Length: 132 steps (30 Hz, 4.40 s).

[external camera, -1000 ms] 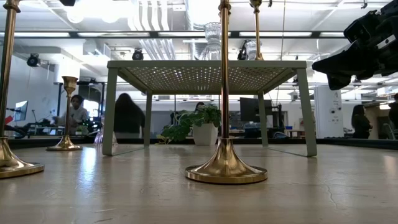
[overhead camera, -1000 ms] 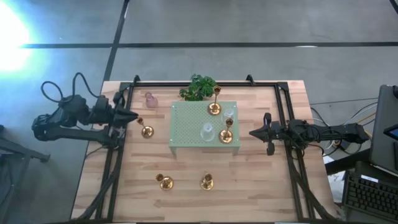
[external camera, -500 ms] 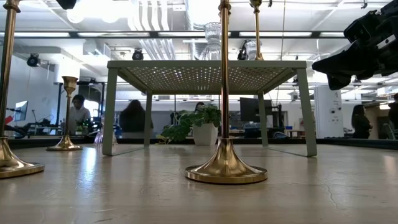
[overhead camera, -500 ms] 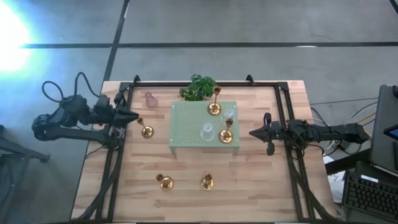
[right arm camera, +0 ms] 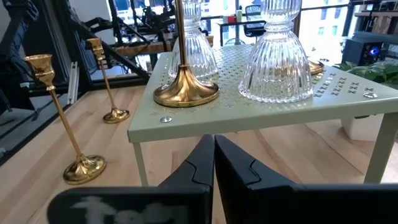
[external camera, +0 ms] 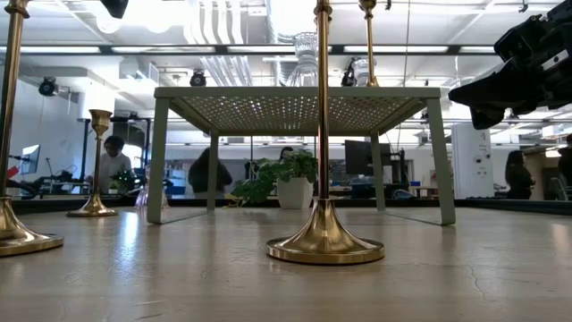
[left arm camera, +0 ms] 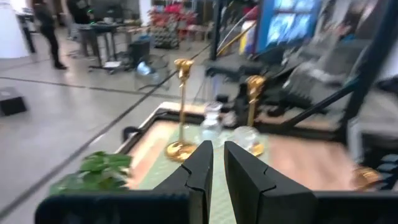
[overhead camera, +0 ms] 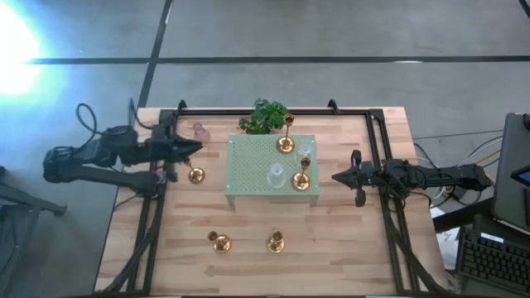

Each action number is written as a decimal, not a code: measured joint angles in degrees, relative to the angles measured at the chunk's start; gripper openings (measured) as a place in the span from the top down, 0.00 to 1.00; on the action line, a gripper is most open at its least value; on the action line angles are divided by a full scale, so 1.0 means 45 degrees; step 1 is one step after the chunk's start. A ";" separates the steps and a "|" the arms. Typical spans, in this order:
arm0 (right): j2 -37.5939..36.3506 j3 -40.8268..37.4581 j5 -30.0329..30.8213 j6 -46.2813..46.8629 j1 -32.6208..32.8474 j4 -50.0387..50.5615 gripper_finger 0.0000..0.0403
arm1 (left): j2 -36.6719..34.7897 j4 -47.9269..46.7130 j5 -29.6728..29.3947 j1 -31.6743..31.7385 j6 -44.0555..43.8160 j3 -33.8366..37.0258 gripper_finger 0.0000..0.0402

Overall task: Pick & Place candle stick holders
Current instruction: Move the transparent candle holder to the middle left on the shelf

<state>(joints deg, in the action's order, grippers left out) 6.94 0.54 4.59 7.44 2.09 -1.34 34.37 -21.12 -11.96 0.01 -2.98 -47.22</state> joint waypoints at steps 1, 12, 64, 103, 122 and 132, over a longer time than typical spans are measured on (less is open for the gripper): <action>0.0000 0.0000 -0.0002 0.0000 0.0000 0.0000 0.98 | 0.0337 -0.0053 -0.0253 0.0000 0.0262 -0.0158 0.89; 0.0000 0.0000 0.0006 0.0000 0.0000 0.0000 0.98 | 0.3140 0.0702 -0.4417 0.0000 0.1807 -0.1007 0.89; -0.0005 0.0005 -0.0001 0.0000 0.0000 0.0005 0.98 | 0.8970 0.4936 0.2372 0.0590 0.1140 -0.1474 0.45; 0.0078 0.0005 0.0000 0.0000 0.0000 0.0005 0.98 | 1.1246 0.6102 0.4566 0.0894 0.1286 -0.2454 0.45; 0.0078 0.0005 -0.0002 0.0000 0.0000 0.0005 0.98 | 1.1400 0.6723 0.4692 0.0929 0.1309 -0.2454 0.58; 0.0078 0.0005 0.0003 0.0000 0.0000 0.0005 0.98 | 1.1336 0.6285 0.3820 0.0995 0.1230 -0.2420 0.68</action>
<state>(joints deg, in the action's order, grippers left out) 7.29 0.56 4.60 7.44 2.09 -1.32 85.38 7.17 5.22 4.49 2.56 -58.11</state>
